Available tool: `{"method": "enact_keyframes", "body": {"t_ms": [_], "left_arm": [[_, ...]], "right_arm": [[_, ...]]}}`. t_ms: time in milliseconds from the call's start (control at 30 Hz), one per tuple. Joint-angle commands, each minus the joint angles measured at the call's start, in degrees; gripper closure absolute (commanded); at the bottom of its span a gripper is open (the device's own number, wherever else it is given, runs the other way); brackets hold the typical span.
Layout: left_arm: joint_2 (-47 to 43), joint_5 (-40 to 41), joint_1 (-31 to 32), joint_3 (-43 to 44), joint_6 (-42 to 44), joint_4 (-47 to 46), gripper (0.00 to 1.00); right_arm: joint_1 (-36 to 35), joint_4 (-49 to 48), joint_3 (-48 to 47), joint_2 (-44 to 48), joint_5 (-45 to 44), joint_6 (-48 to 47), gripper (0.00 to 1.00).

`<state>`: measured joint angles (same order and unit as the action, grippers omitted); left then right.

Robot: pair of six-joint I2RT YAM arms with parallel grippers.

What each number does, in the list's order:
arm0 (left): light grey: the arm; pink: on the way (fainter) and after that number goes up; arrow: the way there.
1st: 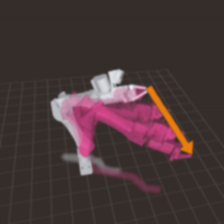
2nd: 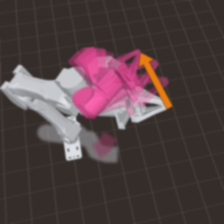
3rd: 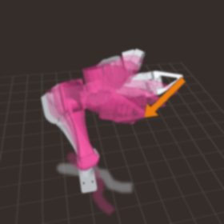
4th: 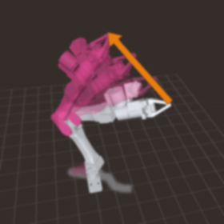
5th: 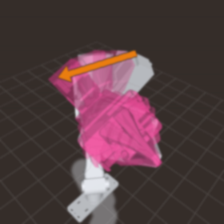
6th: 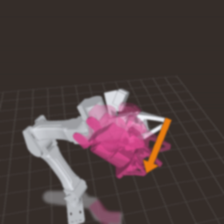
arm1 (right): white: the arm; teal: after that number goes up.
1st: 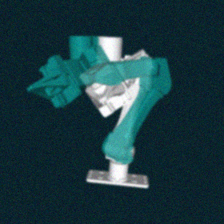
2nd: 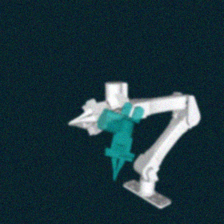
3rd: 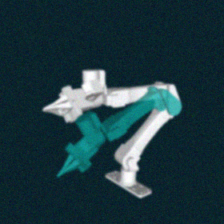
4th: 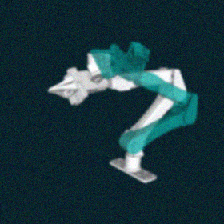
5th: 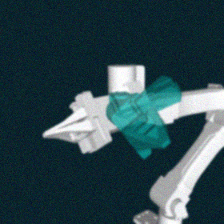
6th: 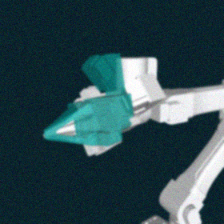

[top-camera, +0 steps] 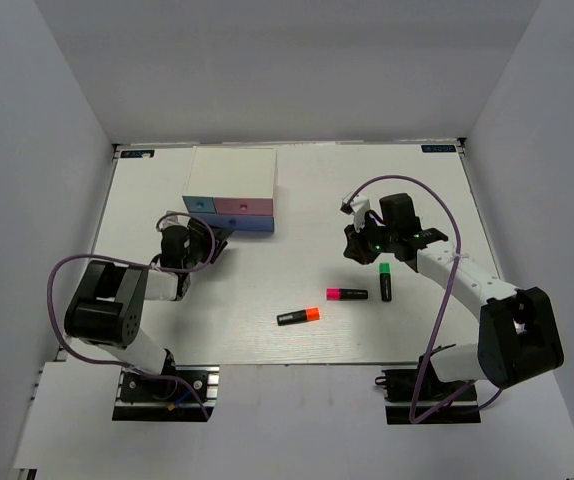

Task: Sort the stationery into containers
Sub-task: Open the drawer in the storage box.

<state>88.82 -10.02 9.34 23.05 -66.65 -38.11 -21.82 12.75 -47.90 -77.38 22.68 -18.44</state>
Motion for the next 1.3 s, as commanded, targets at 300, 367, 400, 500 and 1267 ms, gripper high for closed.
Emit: {"method": "enact_keyframes", "body": {"t_ms": [300, 367, 400, 500, 1267], "left_arm": [[8.1, -3.9, -1.6, 9.4, -1.7, -5.4, 0.43], [8.7, -4.0, -1.6, 9.9, -1.7, -5.4, 0.45], [9.3, -4.0, -1.6, 9.9, -1.7, -4.9, 0.45], [9.8, -4.0, -1.6, 9.9, -1.7, -4.9, 0.48], [18.5, -2.9, -1.6, 9.9, -2.8, -15.9, 0.5]], "right_arm": [[0.5, 0.0, -0.4, 1.2, -0.1, -0.5, 0.74], [0.6, 0.0, -0.4, 1.2, -0.2, -0.5, 0.74], [0.6, -0.1, -0.4, 1.2, -0.3, -0.5, 0.74], [0.7, 0.1, -0.4, 1.2, -0.3, -0.6, 0.74], [1.4, 2.1, -1.8, 0.0, -0.5, -1.6, 0.74]]}}
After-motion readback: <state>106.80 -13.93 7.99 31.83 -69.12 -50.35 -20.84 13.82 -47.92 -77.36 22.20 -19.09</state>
